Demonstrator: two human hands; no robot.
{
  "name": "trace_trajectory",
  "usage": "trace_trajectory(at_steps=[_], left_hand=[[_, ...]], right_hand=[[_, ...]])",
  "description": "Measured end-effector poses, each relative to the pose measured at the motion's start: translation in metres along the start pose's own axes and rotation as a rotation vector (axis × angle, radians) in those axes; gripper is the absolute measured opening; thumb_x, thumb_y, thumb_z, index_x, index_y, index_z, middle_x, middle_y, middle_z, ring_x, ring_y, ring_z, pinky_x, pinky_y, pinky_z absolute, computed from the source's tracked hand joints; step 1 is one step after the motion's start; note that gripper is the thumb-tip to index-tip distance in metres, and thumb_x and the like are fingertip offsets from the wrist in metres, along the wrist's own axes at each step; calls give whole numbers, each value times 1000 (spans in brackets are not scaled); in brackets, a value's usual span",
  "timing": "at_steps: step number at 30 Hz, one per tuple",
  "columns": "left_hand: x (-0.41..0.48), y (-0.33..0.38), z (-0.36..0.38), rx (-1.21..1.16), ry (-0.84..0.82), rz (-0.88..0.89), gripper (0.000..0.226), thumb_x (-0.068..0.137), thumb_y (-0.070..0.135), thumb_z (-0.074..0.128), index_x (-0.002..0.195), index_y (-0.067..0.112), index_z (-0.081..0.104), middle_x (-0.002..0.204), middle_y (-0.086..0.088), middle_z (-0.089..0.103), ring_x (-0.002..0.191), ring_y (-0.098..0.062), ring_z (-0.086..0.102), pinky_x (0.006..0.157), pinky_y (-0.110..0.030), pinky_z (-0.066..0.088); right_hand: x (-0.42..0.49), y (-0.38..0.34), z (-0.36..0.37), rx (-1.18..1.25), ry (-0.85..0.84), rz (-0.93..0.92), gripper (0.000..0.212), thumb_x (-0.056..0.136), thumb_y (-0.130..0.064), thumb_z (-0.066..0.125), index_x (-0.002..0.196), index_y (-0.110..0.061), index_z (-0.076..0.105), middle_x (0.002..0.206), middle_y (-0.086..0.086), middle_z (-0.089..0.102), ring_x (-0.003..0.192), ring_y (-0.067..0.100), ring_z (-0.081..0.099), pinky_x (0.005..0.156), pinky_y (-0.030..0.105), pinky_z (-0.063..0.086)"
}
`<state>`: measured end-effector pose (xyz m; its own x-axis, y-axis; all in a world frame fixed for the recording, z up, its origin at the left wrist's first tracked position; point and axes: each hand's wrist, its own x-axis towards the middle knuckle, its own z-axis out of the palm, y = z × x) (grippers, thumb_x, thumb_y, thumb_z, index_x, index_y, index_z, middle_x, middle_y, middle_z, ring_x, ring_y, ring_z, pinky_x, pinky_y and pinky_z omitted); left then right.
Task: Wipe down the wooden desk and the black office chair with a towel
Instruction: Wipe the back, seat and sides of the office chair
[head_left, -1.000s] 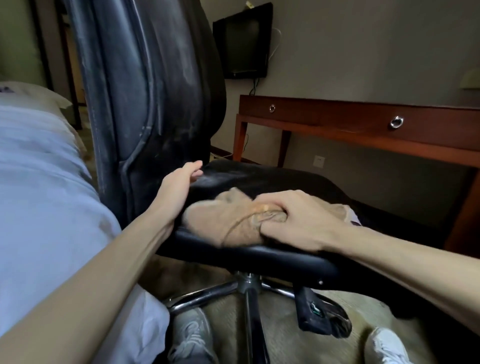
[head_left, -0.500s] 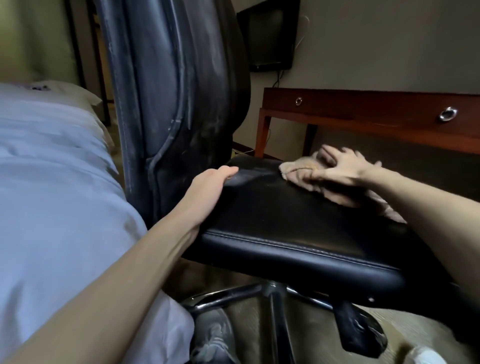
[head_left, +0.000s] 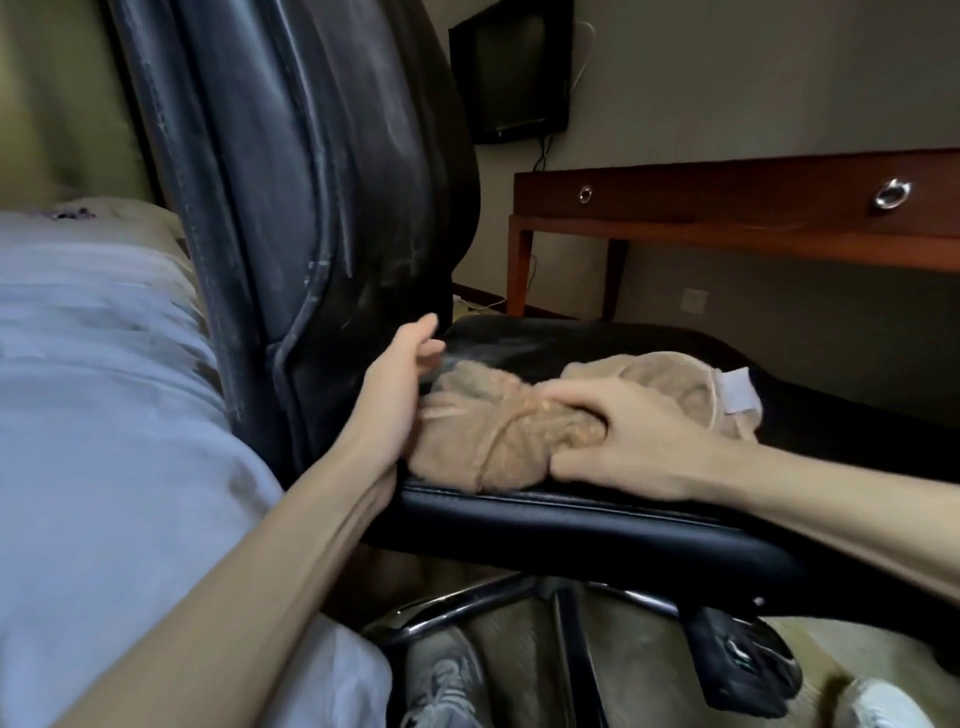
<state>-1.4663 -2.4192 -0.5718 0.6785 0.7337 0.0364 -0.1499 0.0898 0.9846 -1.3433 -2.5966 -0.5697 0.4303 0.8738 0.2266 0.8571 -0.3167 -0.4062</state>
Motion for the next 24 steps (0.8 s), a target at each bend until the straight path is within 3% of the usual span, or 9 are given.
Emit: trace_trajectory(at_steps=[3, 5, 9, 12, 15, 17, 19, 21, 24], left_hand=[[-5, 9, -12, -82, -62, -75, 56, 92, 64, 54, 111, 16, 75, 105, -6, 80, 88, -20, 78, 77, -37, 54], [-4, 18, -14, -39, -80, -73, 56, 90, 65, 54, 112, 19, 76, 106, -4, 80, 88, -18, 78, 75, -35, 52], [-2, 33, -4, 3, -107, -16, 48, 91, 62, 57, 110, 23, 77, 112, 1, 77, 92, -13, 75, 73, -31, 51], [11, 36, 1, 20, -79, 1, 43, 95, 58, 56, 110, 23, 77, 112, 1, 76, 88, -6, 72, 63, -19, 50], [30, 27, -3, 4, -17, -30, 41, 96, 56, 55, 108, 23, 77, 109, 1, 76, 81, -4, 72, 56, -16, 49], [39, 16, -10, 9, 6, -14, 39, 96, 56, 54, 104, 26, 79, 97, 7, 79, 71, 3, 71, 53, -13, 46], [46, 10, -14, 25, 26, -3, 37, 97, 54, 53, 100, 28, 79, 87, 11, 77, 57, 10, 66, 56, -14, 42], [56, 4, -16, 86, 44, -17, 34, 96, 54, 54, 96, 30, 77, 90, 12, 72, 67, 6, 67, 66, -20, 38], [59, -10, -16, 124, 91, 0, 37, 86, 63, 58, 96, 30, 74, 89, 15, 73, 92, -5, 65, 83, -31, 45]], right_hand=[[-25, -23, -17, 154, -103, -50, 41, 62, -52, 67, 100, -39, 73, 89, -12, 73, 82, 3, 67, 76, 32, 54], [-24, -26, -34, 224, -16, 0, 36, 62, -50, 68, 92, -32, 77, 77, -3, 73, 67, 8, 63, 66, 34, 51], [29, -7, -67, -89, 373, 167, 45, 69, -57, 69, 110, -39, 71, 103, -8, 76, 98, 18, 69, 89, 38, 57], [94, 20, -91, -121, 201, 298, 88, 71, -61, 82, 147, -29, 50, 144, 2, 60, 129, 25, 57, 108, 37, 45], [154, 54, -85, -67, 7, 445, 133, 59, -89, 69, 164, -25, 20, 167, 3, 30, 151, 29, 33, 121, 40, 28], [185, 89, -59, -135, 2, 555, 126, 65, -100, 49, 165, -29, 18, 171, 8, 19, 156, 36, 21, 127, 53, 17], [206, 118, -34, -201, -76, 580, 101, 85, -91, 33, 163, -27, 26, 170, 12, 20, 155, 38, 22, 127, 53, 16], [219, 129, -15, -146, -104, 530, 75, 100, -71, 31, 160, -25, 36, 165, 13, 33, 148, 36, 36, 123, 46, 26], [217, 109, -4, -105, -149, 416, 61, 106, -57, 29, 157, -25, 41, 162, 11, 39, 146, 32, 39, 121, 39, 26]])
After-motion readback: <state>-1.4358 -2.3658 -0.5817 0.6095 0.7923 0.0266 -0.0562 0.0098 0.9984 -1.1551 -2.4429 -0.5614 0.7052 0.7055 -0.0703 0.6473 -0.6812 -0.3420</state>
